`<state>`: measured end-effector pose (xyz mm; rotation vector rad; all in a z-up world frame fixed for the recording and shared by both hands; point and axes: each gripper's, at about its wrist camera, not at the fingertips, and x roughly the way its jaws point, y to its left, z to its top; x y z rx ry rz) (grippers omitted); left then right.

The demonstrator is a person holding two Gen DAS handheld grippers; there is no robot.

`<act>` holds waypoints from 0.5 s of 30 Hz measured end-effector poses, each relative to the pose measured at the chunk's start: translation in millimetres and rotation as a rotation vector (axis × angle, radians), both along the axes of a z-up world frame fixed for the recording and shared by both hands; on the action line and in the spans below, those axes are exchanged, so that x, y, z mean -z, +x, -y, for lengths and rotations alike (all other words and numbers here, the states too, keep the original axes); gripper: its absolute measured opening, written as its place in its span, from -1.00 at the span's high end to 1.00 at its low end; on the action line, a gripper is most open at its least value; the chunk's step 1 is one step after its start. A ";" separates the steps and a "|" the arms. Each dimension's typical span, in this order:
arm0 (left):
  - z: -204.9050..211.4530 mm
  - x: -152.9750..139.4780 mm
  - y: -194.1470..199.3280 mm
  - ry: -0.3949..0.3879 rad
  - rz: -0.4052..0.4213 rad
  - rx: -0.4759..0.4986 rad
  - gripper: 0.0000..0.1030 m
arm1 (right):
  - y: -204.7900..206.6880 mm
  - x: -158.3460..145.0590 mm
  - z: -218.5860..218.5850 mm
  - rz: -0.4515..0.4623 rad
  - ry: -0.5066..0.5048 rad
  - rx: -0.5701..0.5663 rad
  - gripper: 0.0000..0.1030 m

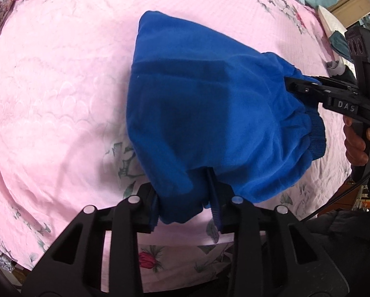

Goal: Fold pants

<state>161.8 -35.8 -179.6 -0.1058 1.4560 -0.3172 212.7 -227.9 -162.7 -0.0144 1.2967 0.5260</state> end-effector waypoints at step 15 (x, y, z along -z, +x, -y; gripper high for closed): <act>-41.8 -112.5 72.4 -0.099 0.258 0.084 0.52 | 40.1 -139.2 -53.3 0.360 -0.170 -0.132 0.36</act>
